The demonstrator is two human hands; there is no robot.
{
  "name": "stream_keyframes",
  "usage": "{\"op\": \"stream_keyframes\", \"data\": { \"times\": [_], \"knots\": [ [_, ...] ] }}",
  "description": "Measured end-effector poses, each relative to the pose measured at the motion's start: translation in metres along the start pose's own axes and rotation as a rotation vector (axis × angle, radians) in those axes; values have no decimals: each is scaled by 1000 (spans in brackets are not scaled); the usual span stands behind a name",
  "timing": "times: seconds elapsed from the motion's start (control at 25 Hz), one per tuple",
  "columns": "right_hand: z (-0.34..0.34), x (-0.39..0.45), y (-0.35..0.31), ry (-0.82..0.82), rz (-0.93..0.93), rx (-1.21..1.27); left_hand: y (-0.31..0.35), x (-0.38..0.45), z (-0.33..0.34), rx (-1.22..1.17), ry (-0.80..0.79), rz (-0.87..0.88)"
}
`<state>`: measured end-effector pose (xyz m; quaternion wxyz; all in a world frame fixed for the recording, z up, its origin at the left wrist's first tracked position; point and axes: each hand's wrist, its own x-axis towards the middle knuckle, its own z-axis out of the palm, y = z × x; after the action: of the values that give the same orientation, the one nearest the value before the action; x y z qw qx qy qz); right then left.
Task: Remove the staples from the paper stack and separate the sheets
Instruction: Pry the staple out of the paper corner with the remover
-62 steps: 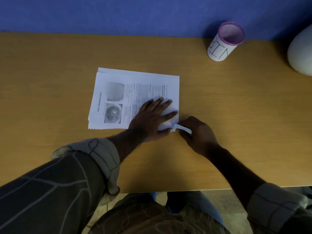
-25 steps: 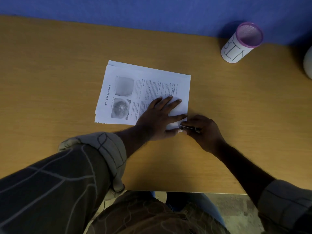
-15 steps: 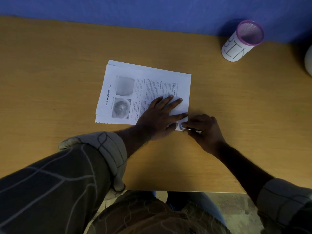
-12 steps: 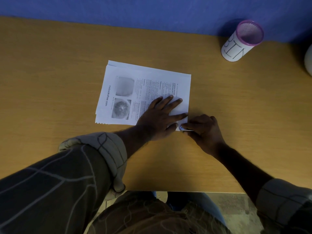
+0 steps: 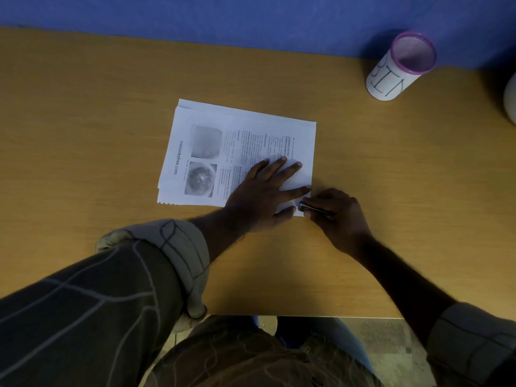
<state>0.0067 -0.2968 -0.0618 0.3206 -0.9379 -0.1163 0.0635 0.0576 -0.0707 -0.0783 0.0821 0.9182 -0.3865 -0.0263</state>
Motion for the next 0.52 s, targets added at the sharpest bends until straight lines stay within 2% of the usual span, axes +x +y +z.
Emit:
{"op": "stream_keyframes", "data": {
  "times": [0.2,0.4,0.52],
  "knots": [
    [-4,4,-7,-20,0,30,1,0,0,1,-1,-6],
    [-1,4,4,-105,-29,-78,-1,1,2,5,-4,-4],
    [1,2,4,-67,-51,-87,0,1,3,8,2,-15]
  ]
}}
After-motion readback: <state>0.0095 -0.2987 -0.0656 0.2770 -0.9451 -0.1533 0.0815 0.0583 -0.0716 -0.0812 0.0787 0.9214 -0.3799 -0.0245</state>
